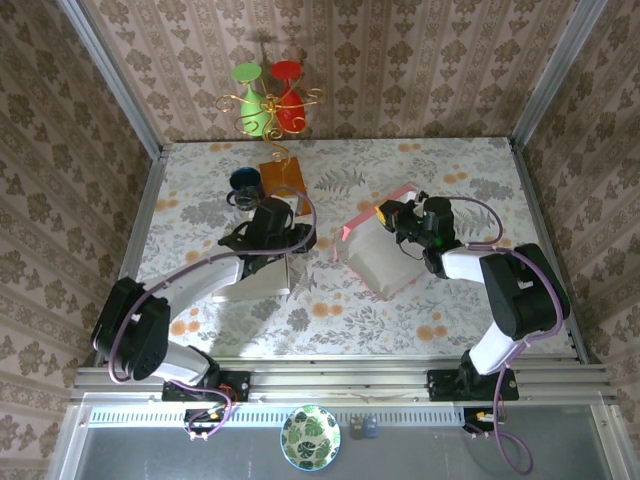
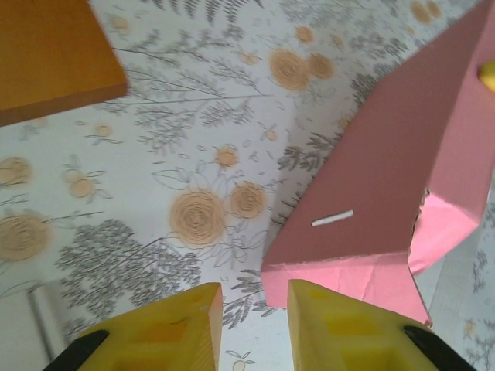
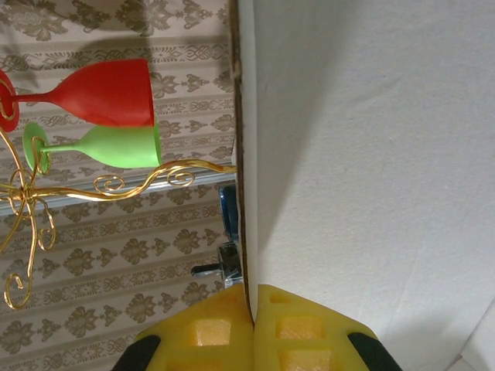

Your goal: Fold the paper box

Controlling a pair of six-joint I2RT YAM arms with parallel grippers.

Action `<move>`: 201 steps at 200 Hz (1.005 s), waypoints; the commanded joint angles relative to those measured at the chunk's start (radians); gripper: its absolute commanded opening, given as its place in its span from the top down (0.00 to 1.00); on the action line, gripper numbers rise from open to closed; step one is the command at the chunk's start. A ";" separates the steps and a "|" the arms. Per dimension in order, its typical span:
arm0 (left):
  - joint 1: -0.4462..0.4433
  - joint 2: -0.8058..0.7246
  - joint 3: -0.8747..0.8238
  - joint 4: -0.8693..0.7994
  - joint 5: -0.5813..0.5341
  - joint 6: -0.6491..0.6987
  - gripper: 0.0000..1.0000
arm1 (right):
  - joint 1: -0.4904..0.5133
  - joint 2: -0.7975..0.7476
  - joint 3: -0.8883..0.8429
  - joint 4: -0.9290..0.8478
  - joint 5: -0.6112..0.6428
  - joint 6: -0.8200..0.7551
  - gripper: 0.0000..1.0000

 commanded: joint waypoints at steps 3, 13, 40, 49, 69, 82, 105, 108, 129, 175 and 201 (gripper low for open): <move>-0.011 0.049 -0.054 0.175 0.137 0.125 0.73 | -0.007 0.025 -0.005 0.004 -0.021 -0.031 1.00; -0.016 0.066 -0.073 0.218 0.166 0.155 0.72 | -0.006 0.024 0.004 -0.006 -0.022 -0.032 1.00; -0.014 0.109 -0.117 0.320 0.215 0.221 0.70 | -0.006 0.027 0.011 -0.014 -0.022 -0.028 1.00; -0.012 0.126 -0.122 0.333 0.225 0.237 0.69 | -0.006 0.029 0.012 -0.014 -0.022 -0.025 1.00; -0.012 0.168 -0.115 0.330 0.249 0.269 0.69 | -0.007 0.028 0.016 -0.016 -0.022 -0.021 1.00; -0.016 0.191 -0.112 0.338 0.262 0.278 0.68 | -0.004 0.029 0.019 -0.023 -0.023 -0.020 1.00; -0.026 0.211 -0.100 0.335 0.256 0.294 0.67 | -0.003 0.026 0.029 -0.037 -0.025 -0.020 1.00; -0.027 0.214 -0.100 0.340 0.256 0.295 0.67 | -0.002 0.026 0.031 -0.039 -0.025 -0.020 1.00; -0.039 0.236 -0.079 0.340 0.262 0.319 0.67 | 0.001 0.031 0.037 -0.046 -0.025 -0.018 1.00; -0.054 0.286 -0.027 0.317 0.256 0.354 0.67 | 0.010 0.038 0.051 -0.045 -0.022 -0.007 1.00; -0.061 0.302 -0.009 0.326 0.250 0.359 0.69 | 0.011 0.037 0.054 -0.049 -0.024 -0.007 1.00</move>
